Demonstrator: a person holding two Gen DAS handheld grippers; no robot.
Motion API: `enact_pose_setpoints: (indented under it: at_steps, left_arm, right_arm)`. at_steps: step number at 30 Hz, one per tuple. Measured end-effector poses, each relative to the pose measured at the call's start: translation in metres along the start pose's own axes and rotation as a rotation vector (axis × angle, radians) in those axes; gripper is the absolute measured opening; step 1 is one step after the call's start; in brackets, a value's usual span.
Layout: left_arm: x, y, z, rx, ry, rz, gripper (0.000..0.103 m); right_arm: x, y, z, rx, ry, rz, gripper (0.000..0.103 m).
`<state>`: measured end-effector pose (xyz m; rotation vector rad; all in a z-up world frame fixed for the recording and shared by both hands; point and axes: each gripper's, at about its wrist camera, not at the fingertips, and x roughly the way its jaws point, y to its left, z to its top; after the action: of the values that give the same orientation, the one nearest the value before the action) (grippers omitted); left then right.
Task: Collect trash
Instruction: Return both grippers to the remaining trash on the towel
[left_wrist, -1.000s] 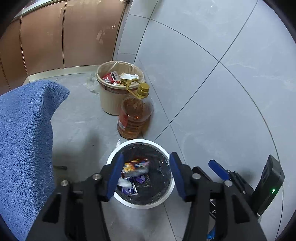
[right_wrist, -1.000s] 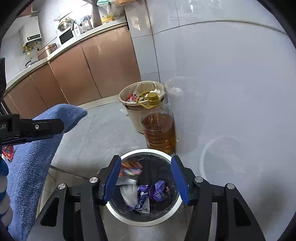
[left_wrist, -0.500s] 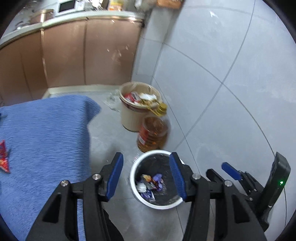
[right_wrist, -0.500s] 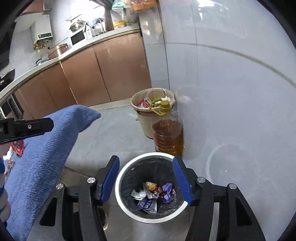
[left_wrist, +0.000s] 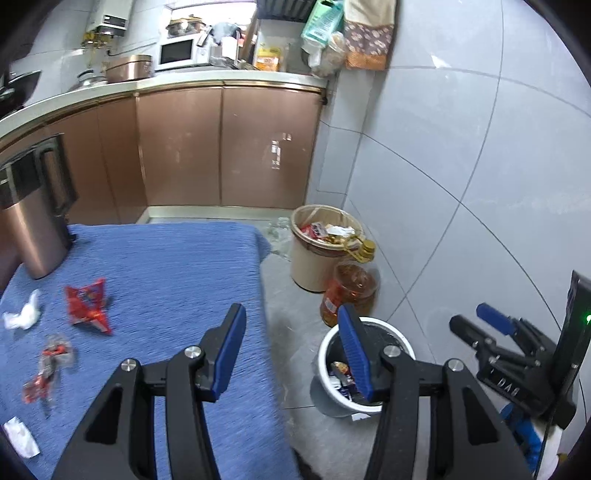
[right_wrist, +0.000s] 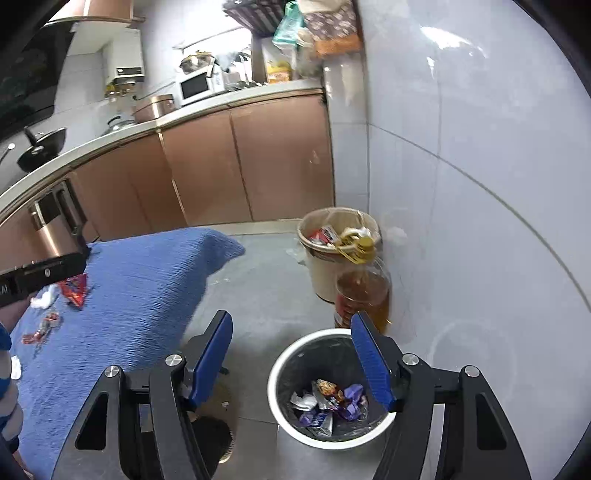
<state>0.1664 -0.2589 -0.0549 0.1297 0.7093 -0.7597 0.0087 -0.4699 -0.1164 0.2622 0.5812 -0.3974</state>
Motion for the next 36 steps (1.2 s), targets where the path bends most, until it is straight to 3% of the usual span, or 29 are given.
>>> enact_pose_setpoints:
  at_steps: [10,13,18,28,32,36]
  left_arm:
    - [-0.071,0.074,-0.025,-0.081,-0.070,0.098,0.050]
    - [-0.090,0.103,-0.039,-0.119,-0.085,0.142,0.064]
    - [-0.119,0.162,-0.066,-0.206,-0.106,0.224,0.067]
    - [-0.156,0.276,-0.140,-0.440,-0.097,0.361,0.069]
    - [-0.158,0.302,-0.161,-0.495,-0.079,0.379,0.069]
    - [-0.142,0.315,-0.175,-0.497,-0.008,0.391,0.069]
  right_arm:
    - [-0.033,0.064,0.021,-0.104,-0.062,0.107,0.065]
    - [-0.039,0.082,0.025,-0.134,-0.072,0.141,0.067]
    - [-0.042,0.108,0.027,-0.165,-0.067,0.190,0.068]
    - [-0.037,0.187,0.026,-0.283,-0.009,0.308,0.068]
    - [-0.023,0.228,0.024,-0.311,0.058,0.436,0.068]
    - [-0.001,0.269,0.020,-0.353,0.139,0.527,0.068]
